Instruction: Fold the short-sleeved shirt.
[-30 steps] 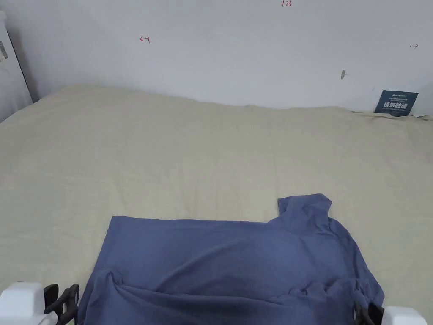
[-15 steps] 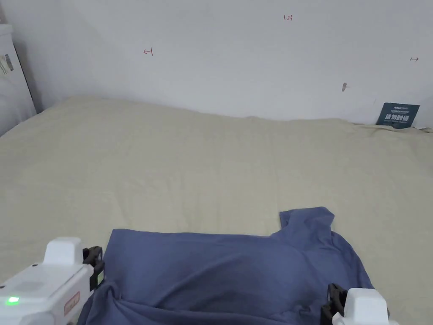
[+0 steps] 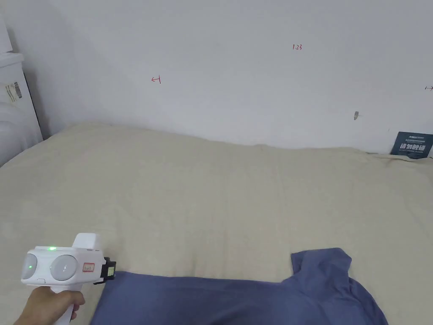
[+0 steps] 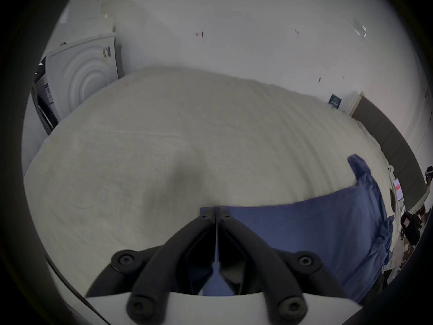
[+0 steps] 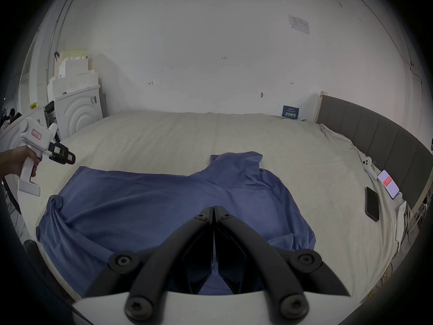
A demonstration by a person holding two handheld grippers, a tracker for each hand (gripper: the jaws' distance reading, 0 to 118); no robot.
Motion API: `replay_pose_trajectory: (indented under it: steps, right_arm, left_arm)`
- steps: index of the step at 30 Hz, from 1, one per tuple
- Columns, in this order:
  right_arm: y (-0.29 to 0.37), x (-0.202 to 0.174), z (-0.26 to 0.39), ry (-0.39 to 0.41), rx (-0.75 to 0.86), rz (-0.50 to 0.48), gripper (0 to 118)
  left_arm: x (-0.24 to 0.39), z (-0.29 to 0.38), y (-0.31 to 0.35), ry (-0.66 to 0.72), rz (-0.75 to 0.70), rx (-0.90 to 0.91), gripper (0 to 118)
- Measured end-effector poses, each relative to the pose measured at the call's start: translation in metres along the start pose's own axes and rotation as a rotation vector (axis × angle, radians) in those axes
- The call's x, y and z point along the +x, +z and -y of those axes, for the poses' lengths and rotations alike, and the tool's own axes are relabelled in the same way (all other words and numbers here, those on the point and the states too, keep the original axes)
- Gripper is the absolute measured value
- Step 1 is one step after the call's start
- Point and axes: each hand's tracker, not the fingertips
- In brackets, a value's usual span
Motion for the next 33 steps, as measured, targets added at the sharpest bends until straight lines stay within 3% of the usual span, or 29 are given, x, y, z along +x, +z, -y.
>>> replay_pose_trajectory:
  steps: [1, 3, 4, 9, 11, 12, 14, 17, 20, 25, 33]
  right_arm:
    - [-0.002, 0.001, 0.000, 0.002, -0.003, -0.001, 1]
    - [-0.006, 0.003, 0.000, 0.003, -0.012, 0.002, 1]
    - [-0.008, 0.004, 0.000, 0.002, -0.014, 0.002, 1]
    - [-0.015, 0.010, 0.002, -0.001, -0.033, 0.008, 1]
    - [-0.016, 0.011, 0.003, 0.004, -0.041, 0.012, 1]
    - [-0.016, 0.012, 0.004, 0.004, -0.044, 0.016, 1]
    - [-0.017, 0.014, 0.006, -0.004, -0.052, 0.016, 1]
    - [-0.017, 0.015, 0.010, -0.012, -0.060, 0.018, 1]
    - [-0.017, 0.017, 0.012, -0.025, -0.066, 0.022, 1]
    - [-0.018, 0.031, 0.011, -0.046, -0.073, 0.041, 1]
    - [-0.067, 0.096, -0.028, -0.089, -0.134, 0.082, 4]
  left_arm:
    - [0.003, -0.002, -0.002, -0.003, -0.015, -0.012, 26]
    - [0.006, -0.003, -0.012, -0.015, -0.023, -0.053, 62]
    - [0.009, -0.004, -0.017, -0.020, -0.035, -0.073, 69]
    - [0.018, -0.005, -0.038, -0.060, -0.088, -0.150, 69]
    - [0.026, -0.004, -0.038, -0.096, -0.113, -0.133, 64]
    - [0.030, -0.004, -0.038, -0.119, -0.123, -0.140, 57]
    - [0.043, -0.004, -0.027, -0.149, -0.105, -0.133, 30]
    - [0.061, 0.000, -0.022, -0.243, -0.129, -0.132, 1]
    - [0.068, 0.005, -0.017, -0.253, -0.147, -0.124, 0]
    - [0.046, -0.003, -0.003, -0.110, -0.038, -0.067, 0]
    - [0.055, -0.001, 0.055, -0.142, 0.008, 0.109, 0]
